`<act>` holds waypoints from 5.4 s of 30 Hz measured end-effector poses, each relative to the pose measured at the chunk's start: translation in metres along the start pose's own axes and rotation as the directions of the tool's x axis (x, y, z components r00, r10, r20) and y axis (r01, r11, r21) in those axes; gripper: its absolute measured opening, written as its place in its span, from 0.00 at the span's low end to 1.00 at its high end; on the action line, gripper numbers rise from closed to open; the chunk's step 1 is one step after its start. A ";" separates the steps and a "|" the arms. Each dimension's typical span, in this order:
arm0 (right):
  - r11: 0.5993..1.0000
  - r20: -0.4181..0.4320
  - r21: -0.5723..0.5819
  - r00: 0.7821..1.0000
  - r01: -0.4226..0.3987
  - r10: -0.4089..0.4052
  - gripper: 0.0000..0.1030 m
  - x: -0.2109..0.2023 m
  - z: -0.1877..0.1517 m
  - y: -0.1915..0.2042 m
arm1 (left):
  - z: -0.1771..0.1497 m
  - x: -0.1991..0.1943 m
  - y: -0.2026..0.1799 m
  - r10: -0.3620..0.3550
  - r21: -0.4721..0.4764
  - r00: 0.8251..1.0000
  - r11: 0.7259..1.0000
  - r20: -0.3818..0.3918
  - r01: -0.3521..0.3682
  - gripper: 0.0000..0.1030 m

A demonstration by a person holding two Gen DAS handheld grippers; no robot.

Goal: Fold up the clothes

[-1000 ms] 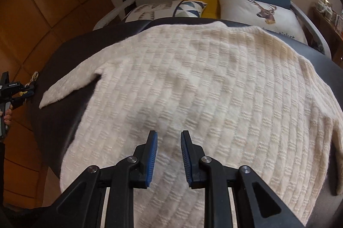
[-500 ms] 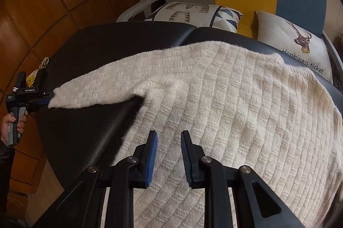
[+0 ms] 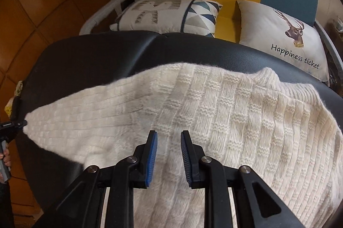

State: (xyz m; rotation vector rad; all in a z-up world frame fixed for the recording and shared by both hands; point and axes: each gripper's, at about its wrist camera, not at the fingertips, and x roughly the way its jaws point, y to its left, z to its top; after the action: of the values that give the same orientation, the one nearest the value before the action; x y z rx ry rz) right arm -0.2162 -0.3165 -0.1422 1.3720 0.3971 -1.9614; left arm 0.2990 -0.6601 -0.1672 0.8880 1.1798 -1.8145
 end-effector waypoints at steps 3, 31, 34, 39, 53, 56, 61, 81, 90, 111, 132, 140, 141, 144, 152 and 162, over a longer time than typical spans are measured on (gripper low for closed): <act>0.999 -0.027 0.030 1.000 0.013 -0.012 0.21 0.022 0.008 -0.005 | 0.009 0.005 -0.008 0.029 -0.010 1.000 1.000 0.012 -0.029 0.07; 0.979 0.042 0.143 0.989 -0.147 0.142 0.21 -0.106 -0.159 -0.077 | -0.024 -0.034 -0.132 -0.151 0.347 0.988 0.925 -0.032 0.153 0.07; 0.982 -0.051 0.185 0.998 -0.021 0.031 0.21 -0.107 -0.216 -0.096 | -0.095 -0.034 -0.192 -0.197 0.512 0.973 0.828 -0.117 0.229 0.07; 0.861 0.150 0.477 0.982 -0.176 0.118 0.21 -0.154 -0.294 -0.166 | -0.220 -0.024 -0.278 -0.218 0.648 0.928 0.667 -0.301 0.367 0.07; 0.198 0.525 0.843 0.846 -0.500 -0.094 0.28 -0.209 -0.430 -0.344 | -0.430 -0.010 -0.430 -0.128 0.774 0.864 0.396 -0.486 0.494 0.10; 0.160 0.511 0.856 0.851 -0.491 -0.123 0.28 -0.196 -0.425 -0.357 | -0.442 0.000 -0.464 -0.123 0.779 0.863 0.381 -0.491 0.498 0.10; 0.104 0.532 0.846 0.838 -0.523 -0.121 0.28 -0.181 -0.421 -0.367 | -0.453 0.023 -0.507 -0.110 0.780 0.862 0.382 -0.495 0.496 0.10; 0.003 0.527 0.841 0.818 -0.541 -0.230 0.29 -0.171 -0.415 -0.374 | -0.440 0.084 -0.540 -0.130 0.697 0.818 0.459 -0.561 0.551 0.10; 0.544 0.054 0.801 0.874 0.250 -0.483 0.11 -0.213 -0.323 -0.354 | -0.446 0.080 -0.536 -0.126 0.718 0.825 0.432 -0.551 0.545 0.10; 0.785 0.071 0.540 0.913 0.304 -0.402 0.26 -0.255 -0.403 -0.259 | -0.468 0.083 -0.562 -0.078 0.776 0.857 0.389 -0.510 0.497 0.10; -0.359 0.684 0.651 0.722 -0.669 -0.105 0.60 -0.234 -0.525 -0.403 | -0.492 0.098 -0.589 -0.089 0.790 0.864 0.367 -0.496 0.491 0.10; -0.002 0.430 0.898 0.878 -0.441 -0.209 0.11 -0.252 -0.497 -0.407 | -0.489 0.103 -0.586 -0.108 0.768 0.846 0.373 -0.522 0.521 0.10; 0.051 0.387 0.921 0.894 -0.385 -0.225 0.11 -0.256 -0.492 -0.408 | -0.490 0.104 -0.586 -0.110 0.766 0.845 0.373 -0.523 0.523 0.10; 0.231 0.230 0.960 0.923 -0.162 -0.309 0.09 -0.278 -0.471 -0.405 | -0.490 0.105 -0.584 -0.113 0.763 0.843 0.374 -0.526 0.527 0.10; 0.538 0.279 0.842 0.821 0.040 -0.498 0.09 -0.350 -0.434 -0.369 | -0.487 0.106 -0.582 -0.105 0.768 0.844 0.367 -0.526 0.524 0.10; -0.124 0.577 0.799 0.808 -0.589 -0.120 0.37 -0.269 -0.504 -0.443 | -0.492 0.103 -0.588 -0.091 0.792 0.861 0.355 -0.500 0.497 0.10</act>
State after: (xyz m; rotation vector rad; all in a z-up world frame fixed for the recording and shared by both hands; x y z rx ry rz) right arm -0.1206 0.3997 -0.1561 1.3197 -1.9979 -1.9932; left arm -0.1989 -0.0686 -0.1865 1.8036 0.4217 -2.7668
